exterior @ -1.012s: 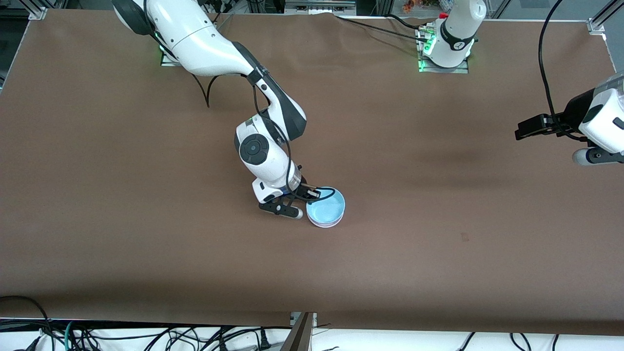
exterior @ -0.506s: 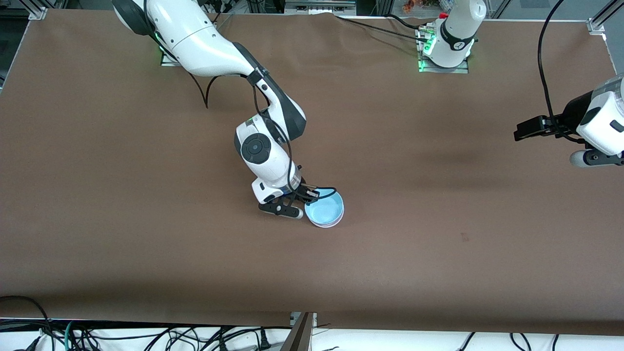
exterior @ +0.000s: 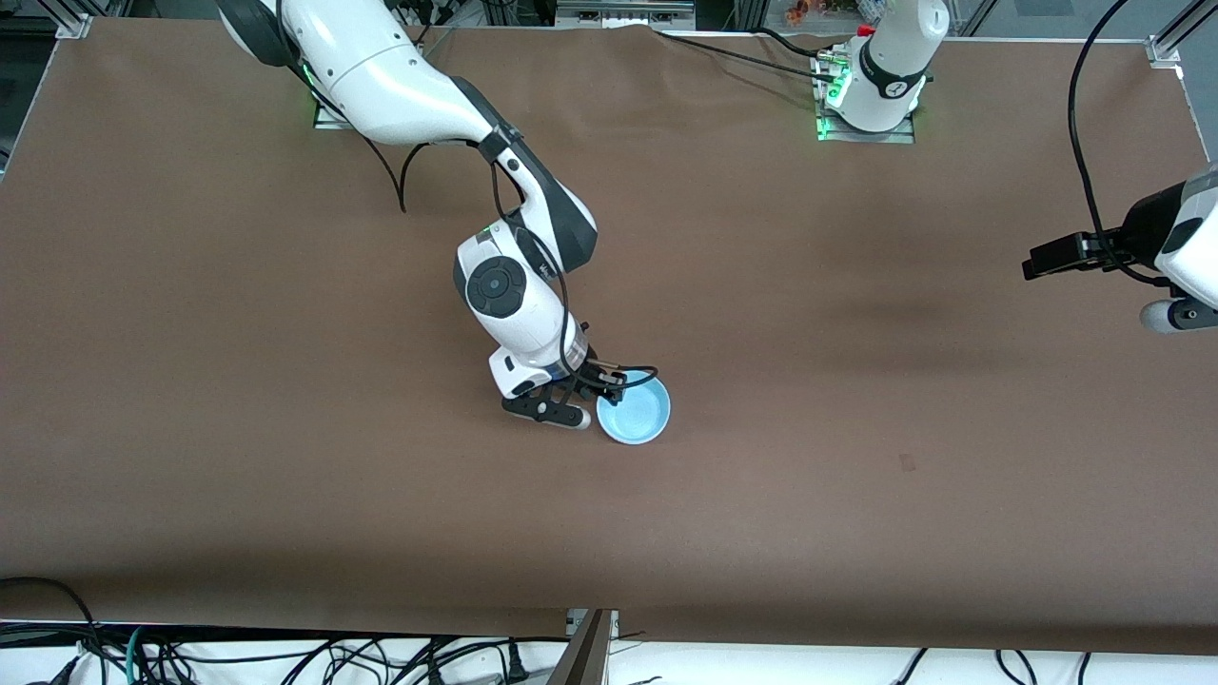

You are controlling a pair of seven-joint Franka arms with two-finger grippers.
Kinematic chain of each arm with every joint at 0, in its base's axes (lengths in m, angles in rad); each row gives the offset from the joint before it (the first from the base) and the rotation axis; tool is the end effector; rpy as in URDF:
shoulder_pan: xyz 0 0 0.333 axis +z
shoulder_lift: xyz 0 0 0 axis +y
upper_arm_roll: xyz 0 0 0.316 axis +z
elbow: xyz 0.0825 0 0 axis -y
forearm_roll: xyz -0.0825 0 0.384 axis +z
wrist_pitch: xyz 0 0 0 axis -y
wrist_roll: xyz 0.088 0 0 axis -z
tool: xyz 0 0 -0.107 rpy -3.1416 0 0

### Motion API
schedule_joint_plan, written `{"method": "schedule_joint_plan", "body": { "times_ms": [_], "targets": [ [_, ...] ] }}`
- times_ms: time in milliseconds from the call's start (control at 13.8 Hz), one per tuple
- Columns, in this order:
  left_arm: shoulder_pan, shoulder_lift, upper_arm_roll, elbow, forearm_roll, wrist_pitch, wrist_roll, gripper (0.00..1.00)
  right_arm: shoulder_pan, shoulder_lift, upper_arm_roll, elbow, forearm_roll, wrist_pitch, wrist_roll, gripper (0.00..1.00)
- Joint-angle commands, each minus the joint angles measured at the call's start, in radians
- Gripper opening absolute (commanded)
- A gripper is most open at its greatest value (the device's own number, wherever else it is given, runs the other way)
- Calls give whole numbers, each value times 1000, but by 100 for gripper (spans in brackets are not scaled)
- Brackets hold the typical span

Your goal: Stack pink and blue bowls on white bowl

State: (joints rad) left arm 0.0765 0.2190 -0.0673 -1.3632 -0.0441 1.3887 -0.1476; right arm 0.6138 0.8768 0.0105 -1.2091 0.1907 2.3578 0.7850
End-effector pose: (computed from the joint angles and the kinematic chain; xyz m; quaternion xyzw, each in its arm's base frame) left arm 0.5997 0.0047 0.5802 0.9920 0.0761 -0.0981 0.0226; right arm 0.6362 0.4583 0.2751 -0.9778 0.1390 -0.0513 0.1479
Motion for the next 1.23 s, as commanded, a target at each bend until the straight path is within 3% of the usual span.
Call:
{"method": "schedule_joint_plan", "body": {
  "times_ms": [0,217,578,867,1012,1157],
  "targets": [
    [3,3,-5,10,1,-10,19,100,0,-77,-62,3,-20,-89,11,100],
    [-4,3,-9,12,3,-7,17,100,-2,-200,-162,-47,-28,-174,-32,100],
    [-3,3,-11,12,9,-7,19,100,-8,-480,-306,-105,-24,-621,-309,100],
    [-4,3,-11,12,6,-7,17,100,-6,-827,-449,-370,-34,-753,-566,100],
    [-3,5,-8,12,4,-7,17,100,-6,-967,-480,-458,-115,-802,-604,100],
    [-3,5,-6,12,4,-7,17,100,-6,-1021,-480,-474,-192,-856,-634,100]
  ]
}}
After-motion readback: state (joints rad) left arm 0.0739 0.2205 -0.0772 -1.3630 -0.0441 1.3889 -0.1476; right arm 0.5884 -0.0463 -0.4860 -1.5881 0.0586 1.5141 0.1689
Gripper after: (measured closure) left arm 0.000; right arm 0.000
